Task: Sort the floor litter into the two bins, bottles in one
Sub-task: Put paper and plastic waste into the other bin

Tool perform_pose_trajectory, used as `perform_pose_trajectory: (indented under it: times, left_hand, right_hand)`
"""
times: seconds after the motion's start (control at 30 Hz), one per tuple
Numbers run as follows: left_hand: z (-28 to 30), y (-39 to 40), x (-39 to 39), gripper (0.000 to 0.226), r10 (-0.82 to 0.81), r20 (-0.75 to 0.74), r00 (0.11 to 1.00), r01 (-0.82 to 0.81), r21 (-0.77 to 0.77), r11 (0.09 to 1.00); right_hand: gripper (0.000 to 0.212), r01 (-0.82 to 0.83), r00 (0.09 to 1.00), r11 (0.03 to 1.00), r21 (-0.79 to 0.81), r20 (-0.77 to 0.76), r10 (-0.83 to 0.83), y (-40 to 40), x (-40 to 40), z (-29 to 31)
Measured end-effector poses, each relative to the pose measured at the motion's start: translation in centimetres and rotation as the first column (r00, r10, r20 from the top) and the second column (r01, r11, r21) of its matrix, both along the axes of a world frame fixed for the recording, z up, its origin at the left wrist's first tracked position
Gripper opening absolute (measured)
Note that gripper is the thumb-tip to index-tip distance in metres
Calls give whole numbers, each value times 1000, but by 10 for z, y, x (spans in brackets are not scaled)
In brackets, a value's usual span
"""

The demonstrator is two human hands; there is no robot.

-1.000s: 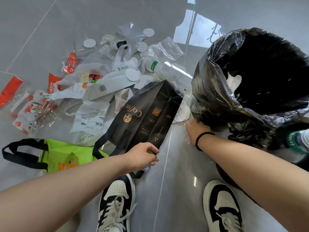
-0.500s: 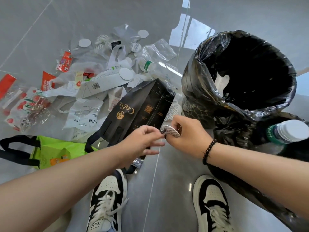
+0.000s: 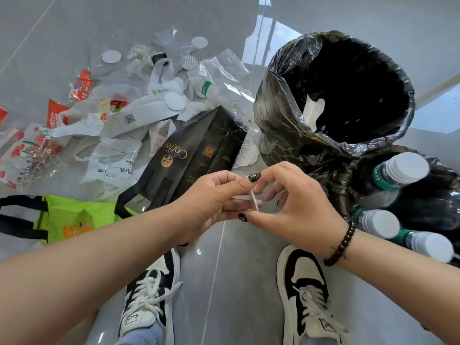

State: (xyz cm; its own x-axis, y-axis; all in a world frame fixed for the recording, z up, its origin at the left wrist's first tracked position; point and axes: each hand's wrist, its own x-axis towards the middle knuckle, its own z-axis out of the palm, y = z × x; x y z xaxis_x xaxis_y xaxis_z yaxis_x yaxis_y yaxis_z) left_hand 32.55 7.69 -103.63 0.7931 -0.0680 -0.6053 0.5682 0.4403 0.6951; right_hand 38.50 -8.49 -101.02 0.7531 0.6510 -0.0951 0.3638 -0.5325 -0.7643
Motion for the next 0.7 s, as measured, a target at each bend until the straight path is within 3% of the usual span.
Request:
perform_pose_trajectory:
  times: [0.2, 0.37, 0.57, 0.7]
  left_hand:
    - [1, 2, -7, 35, -15, -2, 1000, 15, -37, 999]
    - [1, 2, -4, 45, -21, 22, 1000, 22, -47, 999]
    - [2, 10, 3, 29, 43, 19, 999, -41, -89, 995]
    - [7, 12, 10, 43, 116, 2, 993, -115, -110, 987]
  right_hand:
    - [70, -103, 983, 995, -17, -157, 99, 0, 17, 4]
    - [59, -155, 964, 988, 24, -214, 156, 1, 23, 5]
    - [65, -87, 973, 992, 91, -206, 105, 0, 36, 13]
    - [63, -42, 982, 987, 156, -174, 70, -1, 41, 18]
